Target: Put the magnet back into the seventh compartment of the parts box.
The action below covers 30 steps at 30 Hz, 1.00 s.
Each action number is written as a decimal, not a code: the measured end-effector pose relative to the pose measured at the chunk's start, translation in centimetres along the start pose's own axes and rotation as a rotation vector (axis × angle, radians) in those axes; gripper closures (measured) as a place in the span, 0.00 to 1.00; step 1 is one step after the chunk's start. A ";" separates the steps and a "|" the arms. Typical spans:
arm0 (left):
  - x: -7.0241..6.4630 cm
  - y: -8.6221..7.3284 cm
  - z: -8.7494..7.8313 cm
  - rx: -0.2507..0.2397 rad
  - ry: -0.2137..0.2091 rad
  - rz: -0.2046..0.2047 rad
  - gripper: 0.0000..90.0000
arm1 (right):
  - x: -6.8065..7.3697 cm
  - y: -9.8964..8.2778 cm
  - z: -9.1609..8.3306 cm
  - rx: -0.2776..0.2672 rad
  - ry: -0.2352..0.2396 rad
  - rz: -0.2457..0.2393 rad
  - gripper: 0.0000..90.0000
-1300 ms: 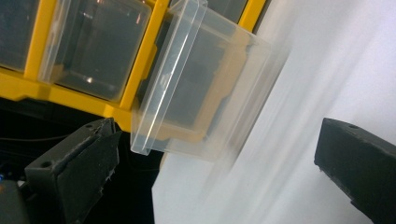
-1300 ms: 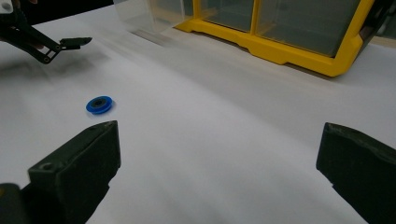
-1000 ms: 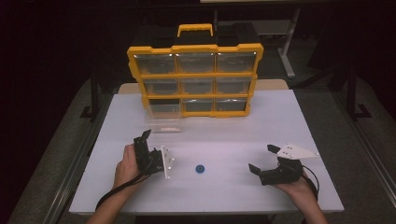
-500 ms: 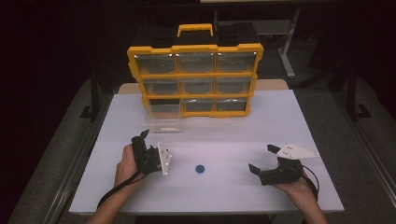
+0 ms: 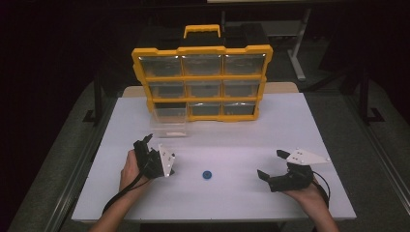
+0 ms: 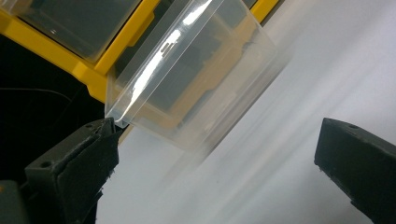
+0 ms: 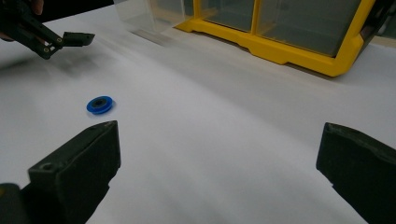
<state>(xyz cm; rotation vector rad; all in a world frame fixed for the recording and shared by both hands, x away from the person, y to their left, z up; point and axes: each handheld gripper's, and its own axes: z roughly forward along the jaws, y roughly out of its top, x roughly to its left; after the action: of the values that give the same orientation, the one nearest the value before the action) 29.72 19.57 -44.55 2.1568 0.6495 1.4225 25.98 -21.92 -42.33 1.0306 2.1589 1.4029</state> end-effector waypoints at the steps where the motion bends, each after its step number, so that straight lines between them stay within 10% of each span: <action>1: 0.0 0.0 0.0 -0.002 -0.001 -0.006 0.00 | 0.0 0.0 0.0 0.000 -0.001 -0.002 0.00; 30: 1.1 -0.3 0.2 -0.005 -0.075 -0.229 0.00 | 0.0 0.0 0.0 0.002 -0.002 0.003 0.00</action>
<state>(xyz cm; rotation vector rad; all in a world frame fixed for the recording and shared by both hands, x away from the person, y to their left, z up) 30.22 20.40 -44.02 2.0463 0.8340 1.2159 25.95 -21.93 -42.34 1.0359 2.1582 1.4013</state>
